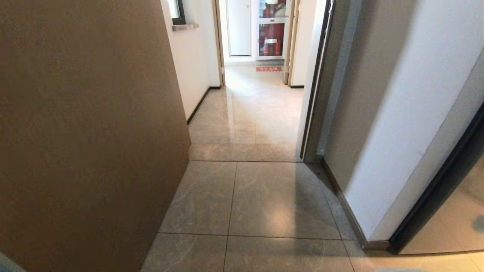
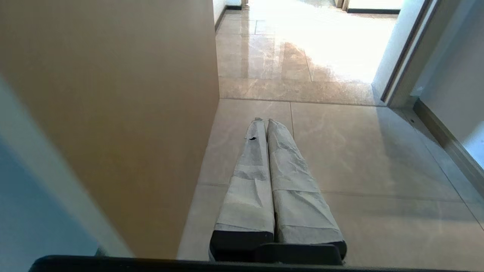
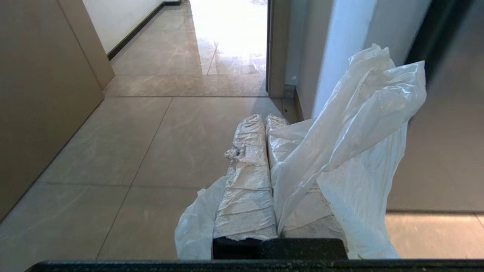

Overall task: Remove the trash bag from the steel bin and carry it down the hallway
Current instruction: Put the trash bag at the door

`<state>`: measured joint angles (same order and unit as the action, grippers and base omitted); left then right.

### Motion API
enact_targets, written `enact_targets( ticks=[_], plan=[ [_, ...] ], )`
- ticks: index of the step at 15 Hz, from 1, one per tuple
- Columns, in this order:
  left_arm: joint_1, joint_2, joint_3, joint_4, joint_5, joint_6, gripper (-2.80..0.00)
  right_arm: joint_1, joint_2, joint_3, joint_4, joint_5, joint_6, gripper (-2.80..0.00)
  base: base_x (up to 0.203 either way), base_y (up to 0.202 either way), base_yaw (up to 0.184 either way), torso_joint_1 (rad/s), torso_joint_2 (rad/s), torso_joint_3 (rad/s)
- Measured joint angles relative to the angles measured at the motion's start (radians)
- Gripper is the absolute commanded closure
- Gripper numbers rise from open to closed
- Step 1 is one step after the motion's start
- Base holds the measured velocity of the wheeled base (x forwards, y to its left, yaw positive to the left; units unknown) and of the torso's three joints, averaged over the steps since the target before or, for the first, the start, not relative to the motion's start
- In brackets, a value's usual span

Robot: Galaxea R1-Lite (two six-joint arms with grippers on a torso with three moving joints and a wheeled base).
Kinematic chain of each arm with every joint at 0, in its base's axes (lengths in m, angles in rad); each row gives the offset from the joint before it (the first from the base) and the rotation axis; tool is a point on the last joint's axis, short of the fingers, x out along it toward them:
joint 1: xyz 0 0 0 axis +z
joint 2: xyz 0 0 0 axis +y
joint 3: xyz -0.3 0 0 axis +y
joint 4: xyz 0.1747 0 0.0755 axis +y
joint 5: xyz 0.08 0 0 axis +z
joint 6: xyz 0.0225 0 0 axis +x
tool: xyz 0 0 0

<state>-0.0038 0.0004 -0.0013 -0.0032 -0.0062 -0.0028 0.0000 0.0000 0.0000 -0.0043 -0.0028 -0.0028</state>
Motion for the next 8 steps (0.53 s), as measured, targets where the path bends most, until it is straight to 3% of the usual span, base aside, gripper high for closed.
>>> enact_targets(
  ticks=[8],
  plan=[
    [0.001, 0.000, 0.000, 0.000, 0.000, 0.000, 0.00, 0.000, 0.000, 0.000, 0.000, 0.000, 0.000, 0.00, 0.192, 0.000, 0.001, 0.003, 0.00, 0.001]
  ],
)
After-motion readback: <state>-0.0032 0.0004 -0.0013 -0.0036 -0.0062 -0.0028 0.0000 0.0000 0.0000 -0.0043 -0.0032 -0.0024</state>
